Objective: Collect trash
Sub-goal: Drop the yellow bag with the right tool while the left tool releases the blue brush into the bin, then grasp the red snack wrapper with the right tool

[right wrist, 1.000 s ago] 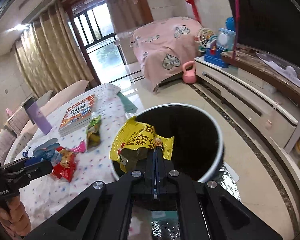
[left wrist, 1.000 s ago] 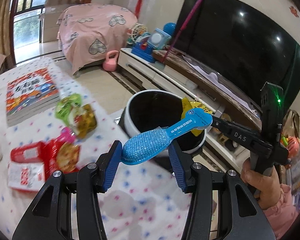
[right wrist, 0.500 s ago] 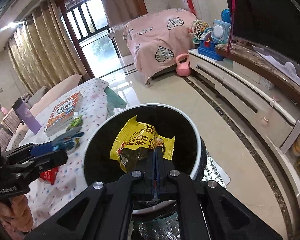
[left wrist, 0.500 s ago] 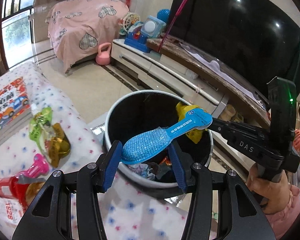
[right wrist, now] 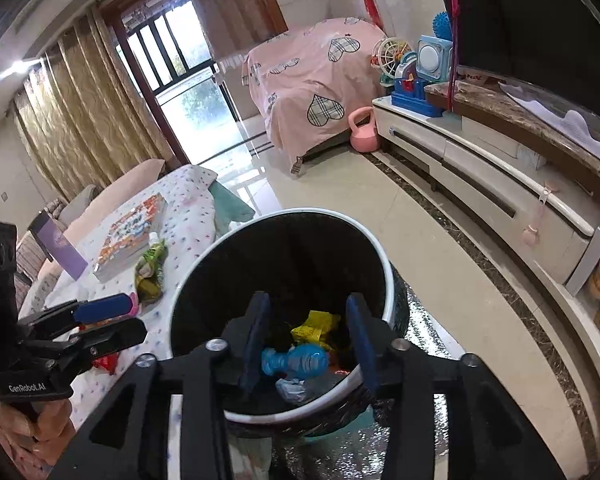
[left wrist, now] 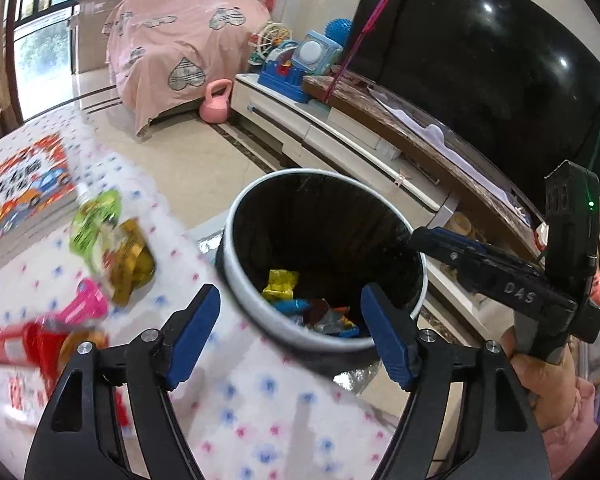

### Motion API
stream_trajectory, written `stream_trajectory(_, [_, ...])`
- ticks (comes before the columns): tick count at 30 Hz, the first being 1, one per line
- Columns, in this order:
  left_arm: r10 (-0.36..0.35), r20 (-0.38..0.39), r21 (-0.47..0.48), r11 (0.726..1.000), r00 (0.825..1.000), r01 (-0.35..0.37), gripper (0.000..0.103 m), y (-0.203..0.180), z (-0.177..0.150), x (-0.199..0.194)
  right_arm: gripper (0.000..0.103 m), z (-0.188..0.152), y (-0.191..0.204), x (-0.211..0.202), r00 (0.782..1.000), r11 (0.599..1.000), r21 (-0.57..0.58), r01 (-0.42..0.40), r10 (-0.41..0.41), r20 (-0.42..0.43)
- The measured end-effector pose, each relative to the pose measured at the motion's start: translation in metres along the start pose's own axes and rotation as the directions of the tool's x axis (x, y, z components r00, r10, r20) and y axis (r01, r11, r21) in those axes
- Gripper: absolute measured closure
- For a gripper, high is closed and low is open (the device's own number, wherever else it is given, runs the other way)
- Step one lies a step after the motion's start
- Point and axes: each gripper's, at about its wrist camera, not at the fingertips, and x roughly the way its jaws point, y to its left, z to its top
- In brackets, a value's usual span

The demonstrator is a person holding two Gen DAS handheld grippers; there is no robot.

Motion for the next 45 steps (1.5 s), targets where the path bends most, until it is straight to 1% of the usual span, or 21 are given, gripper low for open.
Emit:
stream_trajectory(1, [0.002, -0.001, -0.013, 1.000, 1.000, -0.002, 0.028, 0.004, -0.004, -0.004, 0.048, -0.001, 0.002, -0.002, 1.000, 1.000, 0.005, -0.006, 0.006, 0.006])
stream_trajectory(3, [0.007, -0.001, -0.039, 0.999, 1.000, -0.007, 0.028, 0.012, -0.015, -0.013, 0.028, -0.006, 0.008, -0.007, 0.999, 1.000, 0.015, -0.027, 0.027, 0.018])
stream_trajectory(6, [0.025, 0.002, -0.079, 0.997, 1.000, -0.025, 0.028, 0.027, -0.033, -0.028, 0.016, -0.014, 0.018, -0.013, 0.998, 0.998, 0.031, -0.058, 0.057, 0.034])
stream_trajectory(9, [0.051, 0.011, -0.112, 0.992, 0.999, -0.049, 0.028, 0.042, -0.050, -0.044, 0.011, -0.024, 0.031, -0.017, 0.995, 0.995, 0.044, -0.088, 0.086, 0.040])
stream_trajectory(14, [0.090, 0.015, -0.192, 0.978, 0.996, -0.086, 0.028, 0.073, -0.077, -0.070, 0.011, -0.041, 0.056, -0.018, 0.991, 0.990, 0.045, -0.133, 0.132, 0.029])
stream_trajectory(20, [0.145, 0.019, -0.256, 0.957, 0.989, -0.135, 0.027, 0.108, -0.106, -0.096, 0.011, -0.060, 0.090, -0.016, 0.984, 0.983, 0.027, -0.179, 0.179, 0.004])
stream_trajectory(25, [0.176, 0.018, -0.309, 0.937, 0.984, -0.162, 0.027, 0.133, -0.124, -0.111, 0.011, -0.071, 0.119, -0.008, 0.976, 0.976, 0.003, -0.218, 0.218, -0.028])
stream_trajectory(29, [0.198, 0.020, -0.331, 0.926, 0.980, -0.181, 0.027, 0.146, -0.132, -0.120, 0.011, -0.078, 0.141, 0.000, 0.970, 0.971, -0.018, -0.240, 0.238, -0.056])
stream_trajectory(36, [0.220, 0.015, -0.359, 0.911, 0.975, -0.200, 0.027, 0.164, -0.137, -0.125, 0.011, -0.080, 0.175, 0.019, 0.955, 0.959, -0.027, -0.284, 0.280, -0.096])
stream_trajectory(41, [0.223, 0.009, -0.360, 0.910, 0.975, -0.205, 0.026, 0.171, -0.134, -0.123, 0.012, -0.075, 0.198, 0.033, 0.947, 0.951, -0.034, -0.307, 0.302, -0.107])
stream_trajectory(43, [0.223, 0.006, -0.356, 0.911, 0.975, -0.206, 0.024, 0.173, -0.131, -0.120, 0.012, -0.072, 0.205, 0.041, 0.947, 0.951, -0.036, -0.308, 0.303, -0.110])
stream_trajectory(45, [0.221, 0.004, -0.354, 0.913, 0.975, -0.205, 0.021, 0.173, -0.129, -0.117, 0.019, -0.069, 0.212, 0.050, 0.947, 0.951, -0.036, -0.306, 0.300, -0.116])
